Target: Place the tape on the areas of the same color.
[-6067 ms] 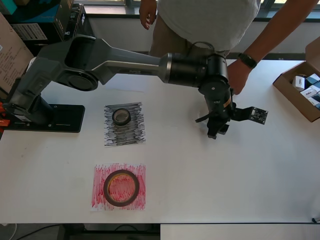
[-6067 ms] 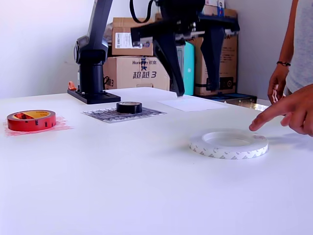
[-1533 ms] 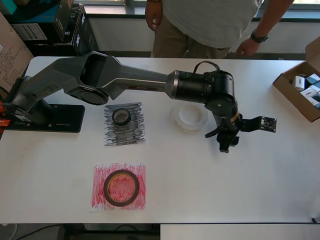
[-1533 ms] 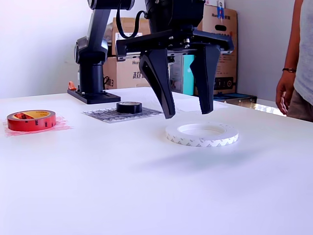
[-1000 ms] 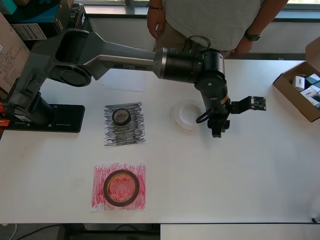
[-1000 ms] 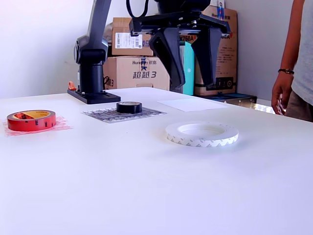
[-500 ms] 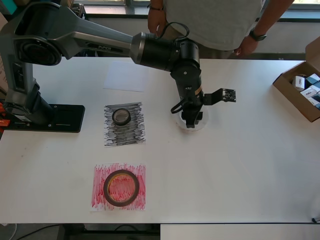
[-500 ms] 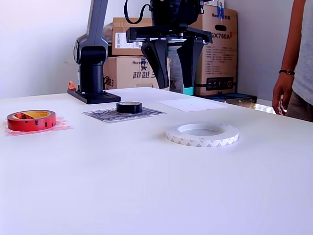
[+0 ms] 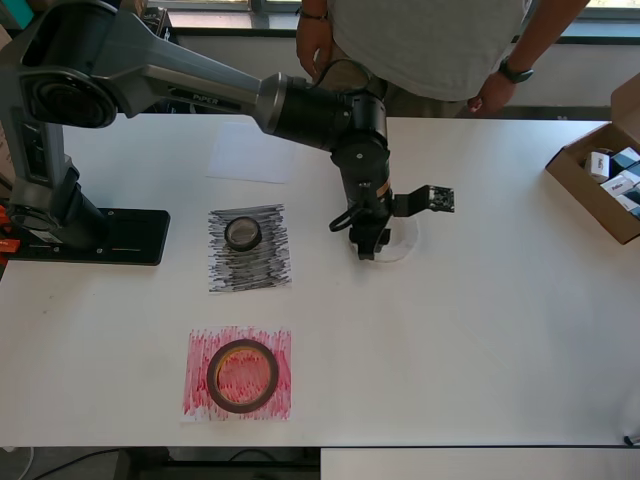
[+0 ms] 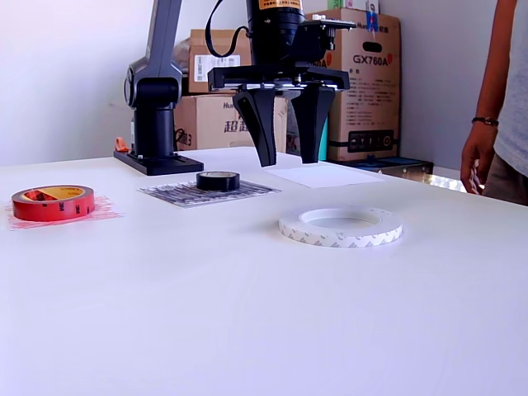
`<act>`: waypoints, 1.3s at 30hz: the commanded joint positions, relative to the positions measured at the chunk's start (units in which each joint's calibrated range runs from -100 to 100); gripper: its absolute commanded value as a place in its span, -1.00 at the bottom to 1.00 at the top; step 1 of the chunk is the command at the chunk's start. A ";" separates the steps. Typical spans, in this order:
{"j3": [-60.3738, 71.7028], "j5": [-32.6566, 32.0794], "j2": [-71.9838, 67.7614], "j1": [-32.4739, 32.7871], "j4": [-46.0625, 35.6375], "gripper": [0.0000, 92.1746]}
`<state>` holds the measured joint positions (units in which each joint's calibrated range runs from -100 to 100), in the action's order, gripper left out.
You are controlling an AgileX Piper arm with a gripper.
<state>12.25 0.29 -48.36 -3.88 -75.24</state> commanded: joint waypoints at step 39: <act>1.15 -0.46 -7.30 -0.13 3.75 0.17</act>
<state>13.24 -0.49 -55.69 -3.89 -71.34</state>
